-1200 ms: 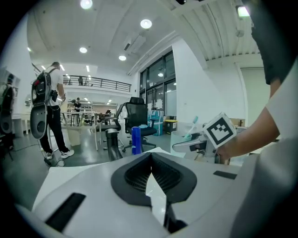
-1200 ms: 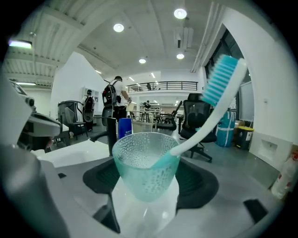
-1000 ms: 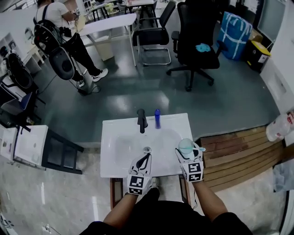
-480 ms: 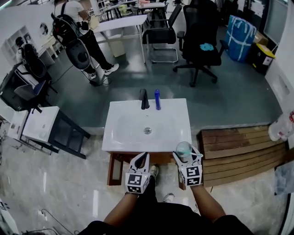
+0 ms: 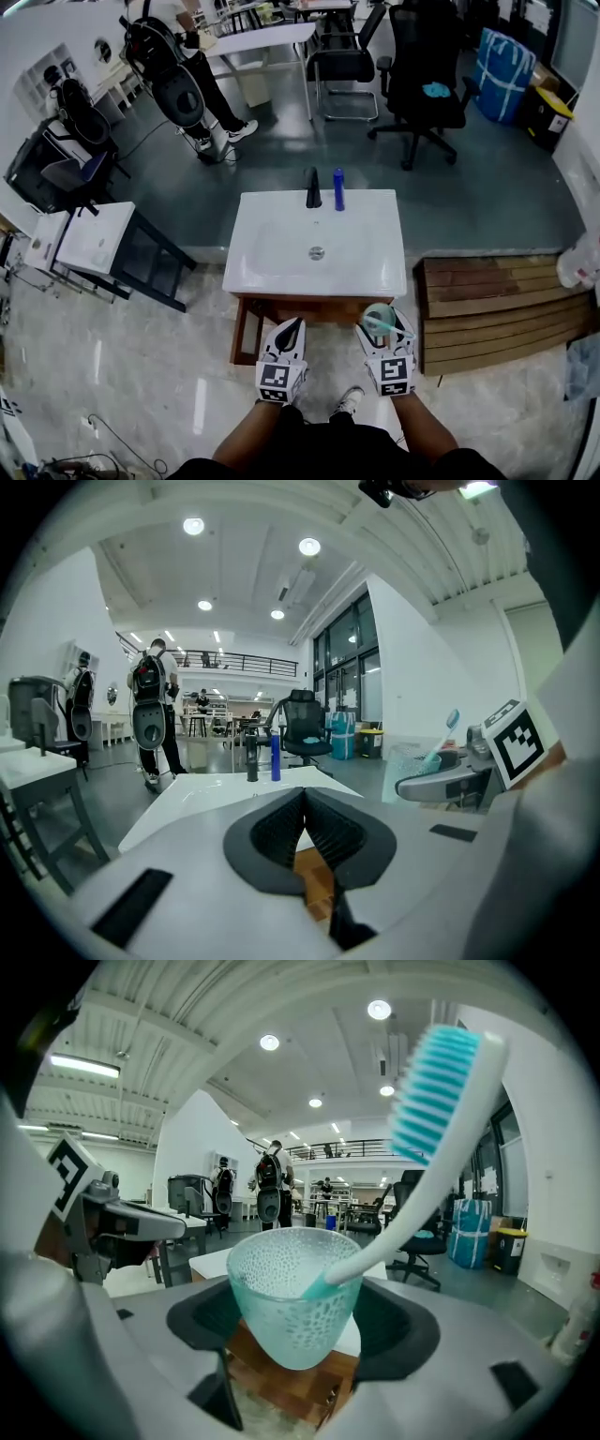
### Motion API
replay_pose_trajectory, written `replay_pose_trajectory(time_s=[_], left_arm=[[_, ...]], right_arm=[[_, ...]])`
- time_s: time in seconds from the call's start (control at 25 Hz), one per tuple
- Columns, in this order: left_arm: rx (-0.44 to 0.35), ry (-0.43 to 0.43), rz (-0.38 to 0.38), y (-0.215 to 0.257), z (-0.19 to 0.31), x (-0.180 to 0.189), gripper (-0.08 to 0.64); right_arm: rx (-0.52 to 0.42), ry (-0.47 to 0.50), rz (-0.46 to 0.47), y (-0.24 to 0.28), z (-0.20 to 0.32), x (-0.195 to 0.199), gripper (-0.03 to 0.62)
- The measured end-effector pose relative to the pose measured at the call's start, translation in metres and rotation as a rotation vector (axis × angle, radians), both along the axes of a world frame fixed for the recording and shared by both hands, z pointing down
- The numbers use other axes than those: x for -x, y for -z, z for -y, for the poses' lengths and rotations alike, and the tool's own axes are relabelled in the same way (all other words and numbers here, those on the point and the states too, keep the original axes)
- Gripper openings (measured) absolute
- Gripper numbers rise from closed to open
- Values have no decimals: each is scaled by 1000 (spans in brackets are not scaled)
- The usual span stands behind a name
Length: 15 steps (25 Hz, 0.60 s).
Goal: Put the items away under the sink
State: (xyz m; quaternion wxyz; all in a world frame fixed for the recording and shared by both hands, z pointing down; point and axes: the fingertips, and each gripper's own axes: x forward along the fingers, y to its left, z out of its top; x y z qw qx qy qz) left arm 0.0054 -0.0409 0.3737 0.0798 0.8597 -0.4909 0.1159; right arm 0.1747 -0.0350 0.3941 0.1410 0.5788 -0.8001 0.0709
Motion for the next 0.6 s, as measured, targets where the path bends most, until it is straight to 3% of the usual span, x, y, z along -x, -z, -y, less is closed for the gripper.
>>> replay_pose_trajectory(time_s=[0.28,0.6], left_arm=[[37,-51,36,-21,-5,30,18],[70,-98,45,-59,-1,52,19]], right_arm=[[-27,20,-28,-1,-6,40,376],[31,-12,-16,-40,-7,70,376]])
